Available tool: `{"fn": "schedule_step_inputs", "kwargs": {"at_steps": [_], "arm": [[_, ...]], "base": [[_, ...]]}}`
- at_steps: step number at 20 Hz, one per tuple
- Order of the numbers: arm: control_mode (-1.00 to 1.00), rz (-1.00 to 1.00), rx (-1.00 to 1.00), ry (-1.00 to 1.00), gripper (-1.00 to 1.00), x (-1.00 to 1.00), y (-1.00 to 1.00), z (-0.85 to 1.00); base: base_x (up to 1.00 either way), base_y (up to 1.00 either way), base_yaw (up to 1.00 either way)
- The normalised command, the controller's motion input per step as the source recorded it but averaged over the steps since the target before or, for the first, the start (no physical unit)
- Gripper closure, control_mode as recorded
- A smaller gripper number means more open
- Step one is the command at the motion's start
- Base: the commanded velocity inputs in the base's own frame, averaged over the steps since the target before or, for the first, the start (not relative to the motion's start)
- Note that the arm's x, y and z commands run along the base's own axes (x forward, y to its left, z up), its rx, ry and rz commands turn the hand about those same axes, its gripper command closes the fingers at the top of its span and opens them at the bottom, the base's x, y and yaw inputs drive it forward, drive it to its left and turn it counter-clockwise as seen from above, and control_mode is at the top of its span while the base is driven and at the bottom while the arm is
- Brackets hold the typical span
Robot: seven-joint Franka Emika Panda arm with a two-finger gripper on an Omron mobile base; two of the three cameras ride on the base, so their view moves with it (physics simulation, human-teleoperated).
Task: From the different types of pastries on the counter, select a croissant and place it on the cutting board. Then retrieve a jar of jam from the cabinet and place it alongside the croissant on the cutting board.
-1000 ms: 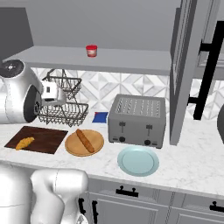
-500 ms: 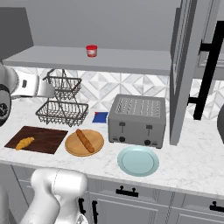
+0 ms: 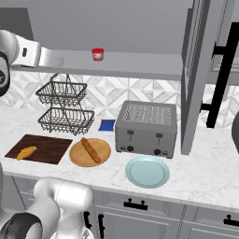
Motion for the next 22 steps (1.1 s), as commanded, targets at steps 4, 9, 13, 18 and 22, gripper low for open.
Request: {"fn": "schedule_step_inputs", "kwargs": {"at_steps": [4,9,13,18,22], "arm": [[-1.0,-0.17,0.0,0.0,-1.0,0.31,-0.18,0.42],[-1.0,-0.05,0.02,-0.03,-1.0,0.03,-0.02,-0.59],[-1.0,-0.05,0.03,-0.17,-1.0,0.05,-0.06,-0.69],[-1.0,-0.02,0.0,-0.24,-1.0,0.41,-0.01,-0.02],[-1.0,0.0,0.02,-0.04,-1.0,0.63,0.0,-0.01]], "base": [[0.0,0.0,0.0],[0.0,0.0,0.0],[0.0,0.0,0.0],[0.0,0.0,0.0],[0.0,0.0,0.0]]}}
